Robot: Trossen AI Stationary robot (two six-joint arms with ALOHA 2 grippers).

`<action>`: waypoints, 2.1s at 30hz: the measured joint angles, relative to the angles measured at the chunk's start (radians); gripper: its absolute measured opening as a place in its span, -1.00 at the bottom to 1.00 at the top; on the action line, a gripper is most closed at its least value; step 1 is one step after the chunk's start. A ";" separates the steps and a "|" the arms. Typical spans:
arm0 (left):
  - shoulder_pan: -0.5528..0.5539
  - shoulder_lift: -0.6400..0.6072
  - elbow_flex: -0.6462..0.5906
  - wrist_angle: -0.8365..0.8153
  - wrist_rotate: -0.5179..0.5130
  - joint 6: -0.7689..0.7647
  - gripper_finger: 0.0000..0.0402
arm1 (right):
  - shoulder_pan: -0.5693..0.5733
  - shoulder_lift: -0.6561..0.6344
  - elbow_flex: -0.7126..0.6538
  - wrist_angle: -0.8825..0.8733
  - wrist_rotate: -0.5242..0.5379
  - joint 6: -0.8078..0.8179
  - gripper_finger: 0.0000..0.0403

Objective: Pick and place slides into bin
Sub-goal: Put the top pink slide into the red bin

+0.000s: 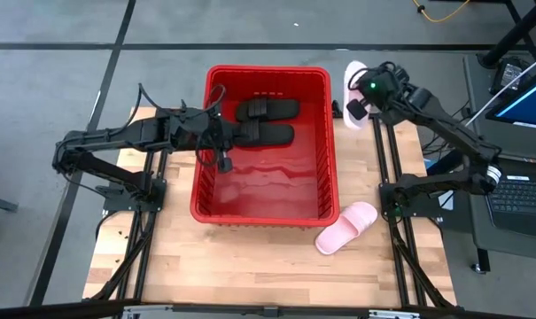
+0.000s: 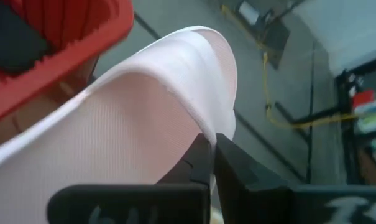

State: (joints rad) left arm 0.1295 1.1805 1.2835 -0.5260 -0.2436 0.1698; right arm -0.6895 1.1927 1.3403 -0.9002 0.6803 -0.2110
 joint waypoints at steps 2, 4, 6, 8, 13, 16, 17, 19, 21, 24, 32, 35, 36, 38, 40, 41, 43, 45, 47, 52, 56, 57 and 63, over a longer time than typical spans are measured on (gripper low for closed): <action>0.012 -0.006 0.000 -0.002 -0.001 0.001 -0.99 | 0.001 0.000 0.023 0.024 -0.001 -0.068 -0.95; 0.026 -0.018 0.000 -0.004 0.000 0.001 -0.99 | 0.007 0.000 0.036 0.061 -0.022 -0.118 -0.95; 0.041 -0.034 0.000 -0.003 0.009 0.001 -0.99 | 0.017 0.000 0.037 0.106 -0.078 -0.155 -0.95; 0.052 -0.049 0.000 -0.001 0.022 0.001 -0.99 | 0.032 0.000 0.037 0.160 -0.131 -0.210 -0.95; 0.059 -0.098 -0.071 0.056 0.003 -0.003 -0.99 | 0.091 0.005 0.037 0.270 -0.189 -0.414 -0.95; 0.059 -0.142 -0.170 0.137 -0.010 -0.025 -0.99 | 0.118 0.005 0.037 0.300 -0.287 -0.427 -0.95; 0.059 -0.161 -0.200 0.168 -0.016 -0.031 -1.00 | 0.124 0.005 0.037 0.303 -0.322 -0.427 -0.95; 0.059 -0.202 -0.252 0.223 -0.024 -0.040 -0.99 | 0.140 0.006 0.037 0.311 -0.378 -0.438 -0.95; 0.059 -0.242 -0.290 0.243 -0.026 -0.054 -0.99 | 0.158 0.010 0.037 0.315 -0.422 -0.475 -0.95; 0.059 -0.303 -0.327 0.250 -0.028 -0.069 -1.00 | 0.185 0.026 0.037 0.314 -0.479 -0.531 -0.95; 0.058 -0.395 -0.333 0.238 -0.029 -0.079 -1.00 | 0.244 0.117 0.037 0.403 -0.553 -0.650 -0.95; 0.058 -0.408 -0.333 0.223 -0.029 -0.078 -0.99 | 0.261 0.155 0.037 0.455 -0.604 -0.672 -0.95; 0.058 -0.411 -0.333 0.212 -0.029 -0.078 -0.99 | 0.264 0.168 0.039 0.464 -0.624 -0.687 -0.95; 0.058 -0.412 -0.333 0.185 -0.030 -0.079 -1.00 | 0.277 0.202 0.067 0.459 -0.638 -0.710 -0.95; 0.058 -0.412 -0.333 0.166 -0.035 -0.080 -0.99 | 0.285 0.242 0.119 0.439 -0.641 -0.710 -0.95; 0.058 -0.412 -0.333 0.158 -0.036 -0.079 -0.99 | 0.290 0.263 0.151 0.419 -0.644 -0.711 -0.95; 0.058 -0.412 -0.333 0.149 -0.036 -0.079 -0.99 | 0.300 0.309 0.227 0.384 -0.659 -0.711 -0.95; 0.058 -0.412 -0.333 0.143 -0.036 -0.078 -0.99 | 0.301 0.360 0.308 0.328 -0.696 -0.711 -0.95; 0.058 -0.412 -0.333 0.135 -0.036 -0.071 -0.99 | 0.303 0.414 0.385 0.272 -0.722 -0.711 -0.95; 0.058 -0.412 -0.333 0.110 -0.036 -0.070 -0.99 | 0.322 0.519 0.492 0.198 -0.726 -0.721 -0.95; 0.058 -0.412 -0.333 0.103 -0.036 -0.070 -0.99 | 0.349 0.554 0.486 0.171 -0.726 -0.797 -0.95; 0.058 -0.412 -0.333 0.103 -0.036 -0.070 -0.99 | 0.356 0.558 0.482 0.166 -0.726 -0.812 -0.95; 0.058 -0.412 -0.333 0.103 -0.034 -0.054 -0.99 | 0.401 0.582 0.474 0.169 -0.727 -0.821 -0.95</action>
State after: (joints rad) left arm 0.1871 0.7689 0.9504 -0.4229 -0.2779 0.1161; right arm -0.2887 1.7744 1.8141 -0.7311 -0.0463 -1.0315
